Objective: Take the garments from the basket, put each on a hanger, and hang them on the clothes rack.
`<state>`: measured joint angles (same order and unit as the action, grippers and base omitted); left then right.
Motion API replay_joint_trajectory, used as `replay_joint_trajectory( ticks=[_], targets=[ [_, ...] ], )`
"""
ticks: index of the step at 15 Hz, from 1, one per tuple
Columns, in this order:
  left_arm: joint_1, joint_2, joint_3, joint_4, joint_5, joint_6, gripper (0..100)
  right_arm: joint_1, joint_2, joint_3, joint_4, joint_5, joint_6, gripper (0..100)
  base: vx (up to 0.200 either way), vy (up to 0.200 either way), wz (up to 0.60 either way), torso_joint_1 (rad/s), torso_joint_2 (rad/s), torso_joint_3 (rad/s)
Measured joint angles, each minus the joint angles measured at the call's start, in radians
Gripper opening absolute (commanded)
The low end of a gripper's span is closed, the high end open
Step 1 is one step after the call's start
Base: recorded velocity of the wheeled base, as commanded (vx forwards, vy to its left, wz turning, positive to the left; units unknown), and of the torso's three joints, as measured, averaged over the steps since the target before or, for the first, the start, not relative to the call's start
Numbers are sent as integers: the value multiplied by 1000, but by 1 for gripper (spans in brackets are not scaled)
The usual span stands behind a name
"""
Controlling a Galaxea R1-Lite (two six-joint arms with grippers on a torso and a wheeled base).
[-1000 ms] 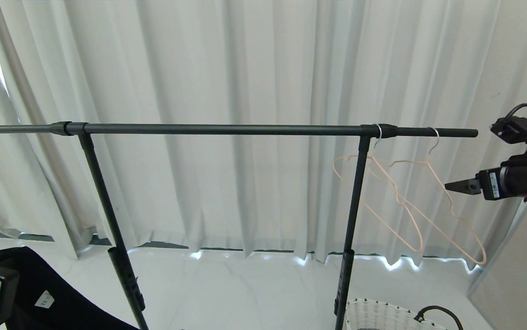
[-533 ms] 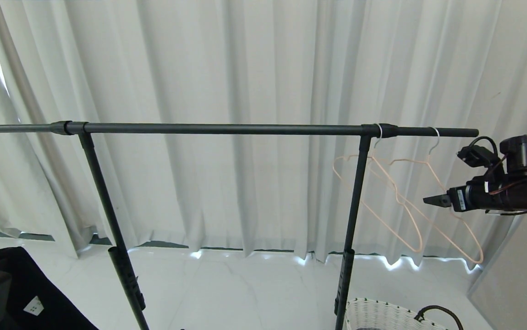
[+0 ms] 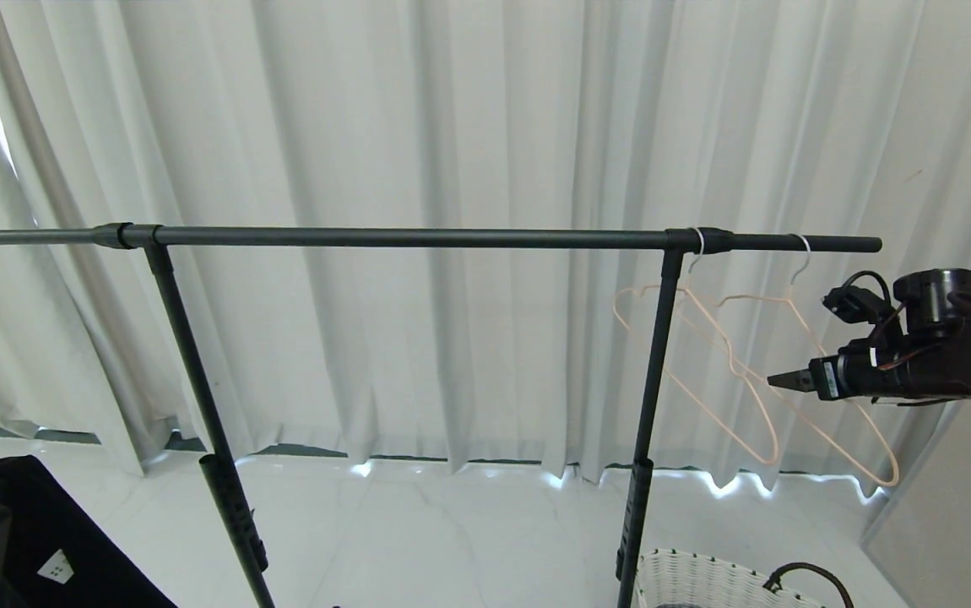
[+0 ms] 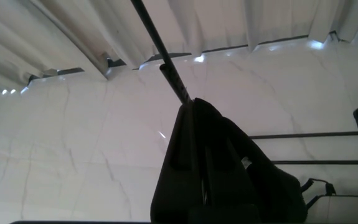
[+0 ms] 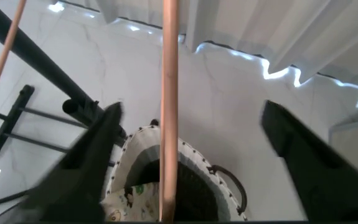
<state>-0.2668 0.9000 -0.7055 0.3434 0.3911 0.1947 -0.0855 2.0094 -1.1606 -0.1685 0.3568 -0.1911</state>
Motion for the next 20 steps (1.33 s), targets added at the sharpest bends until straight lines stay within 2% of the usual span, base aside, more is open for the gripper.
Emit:
replay_joint_trajectory(
  ticks=[9, 14, 17, 20],
  targets=[
    [0, -7, 0, 0, 0, -1, 0, -6, -7, -17, -1, 1, 11, 0, 0, 0, 0, 0, 0, 0],
    [0, -23, 0, 0, 0, -1, 0, -6, -81, -6, -3, 15, 66, 0, 0, 0, 0, 0, 0, 0],
    [0, -38, 1, 0, 0, -1, 0, -5, -127, 10, -47, 17, 99, 0, 0, 0, 0, 0, 0, 0],
    [1, -45, 1, -1, 0, -1, 0, -5, -177, 76, -110, 17, 121, 0, 0, 0, 0, 0, 0, 0]
  ],
)
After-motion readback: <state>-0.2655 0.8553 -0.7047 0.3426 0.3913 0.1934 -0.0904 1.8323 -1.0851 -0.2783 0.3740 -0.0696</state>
